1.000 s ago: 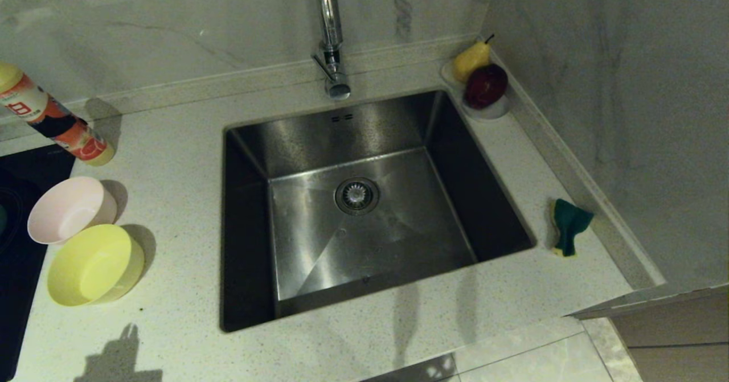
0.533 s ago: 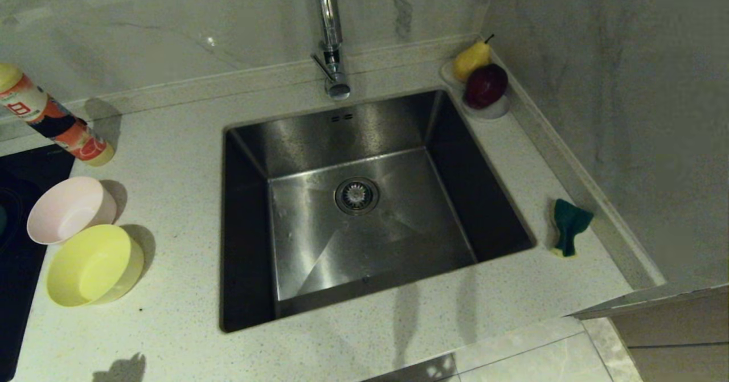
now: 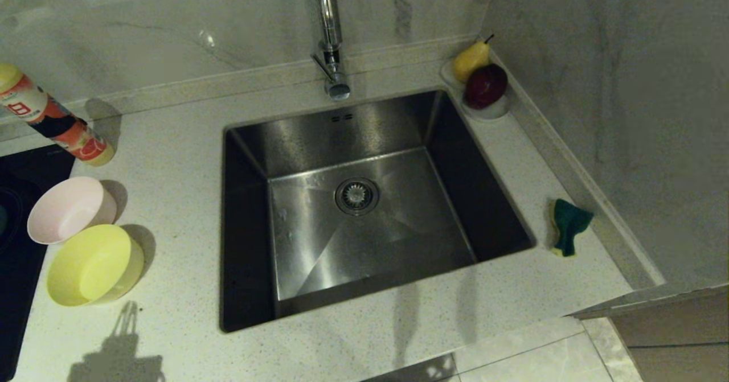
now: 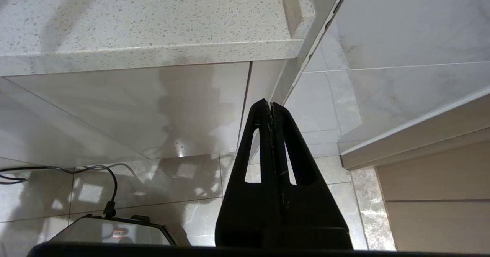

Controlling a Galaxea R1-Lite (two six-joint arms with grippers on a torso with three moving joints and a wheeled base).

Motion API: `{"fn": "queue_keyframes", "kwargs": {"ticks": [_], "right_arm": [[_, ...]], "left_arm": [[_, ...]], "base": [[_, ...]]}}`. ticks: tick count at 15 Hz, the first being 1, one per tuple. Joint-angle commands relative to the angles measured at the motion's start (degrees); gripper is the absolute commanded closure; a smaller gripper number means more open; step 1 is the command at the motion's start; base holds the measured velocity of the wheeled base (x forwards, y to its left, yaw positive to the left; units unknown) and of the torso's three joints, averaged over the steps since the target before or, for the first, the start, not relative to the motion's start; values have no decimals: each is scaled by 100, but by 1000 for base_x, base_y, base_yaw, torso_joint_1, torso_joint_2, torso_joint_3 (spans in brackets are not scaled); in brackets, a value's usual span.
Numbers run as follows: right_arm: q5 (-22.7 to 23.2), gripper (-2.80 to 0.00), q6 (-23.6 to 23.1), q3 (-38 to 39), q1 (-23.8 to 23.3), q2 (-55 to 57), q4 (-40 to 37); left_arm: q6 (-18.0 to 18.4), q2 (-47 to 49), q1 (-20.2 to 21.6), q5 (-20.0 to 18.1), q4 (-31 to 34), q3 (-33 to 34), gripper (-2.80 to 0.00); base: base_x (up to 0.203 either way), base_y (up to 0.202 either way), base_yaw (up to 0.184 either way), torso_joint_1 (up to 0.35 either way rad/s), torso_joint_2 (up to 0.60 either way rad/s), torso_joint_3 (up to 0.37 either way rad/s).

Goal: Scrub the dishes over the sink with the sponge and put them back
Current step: Place the bowl on the bowl

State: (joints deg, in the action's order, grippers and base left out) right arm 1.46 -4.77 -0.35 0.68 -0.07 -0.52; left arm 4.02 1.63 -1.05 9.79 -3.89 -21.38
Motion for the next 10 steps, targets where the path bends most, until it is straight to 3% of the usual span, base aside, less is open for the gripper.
{"fn": "queue_keyframes", "kwargs": {"ticks": [1, 4, 6, 7, 10], "right_arm": [[3, 0, -7, 0, 2, -15, 0], [3, 0, -7, 0, 2, -10, 0], [3, 0, -7, 0, 2, -12, 0], [3, 0, -7, 0, 2, -16, 0], [3, 0, -7, 0, 2, -19, 0]], "left_arm": [[193, 961, -11, 494, 587, -1046, 0], [292, 2785, 0, 1071, 517, -1996, 0], [382, 3918, 28, 2003, 462, -2636, 0], [408, 4496, 35, 2248, 456, -3022, 0], [169, 6118, 74, 2590, 473, -3940, 0]], "base": [[0, 0, 0, 0, 0, 0], [0, 0, 0, 0, 0, 0], [0, 0, 0, 0, 0, 0], [0, 0, 0, 0, 0, 0], [0, 0, 0, 0, 0, 0]]}}
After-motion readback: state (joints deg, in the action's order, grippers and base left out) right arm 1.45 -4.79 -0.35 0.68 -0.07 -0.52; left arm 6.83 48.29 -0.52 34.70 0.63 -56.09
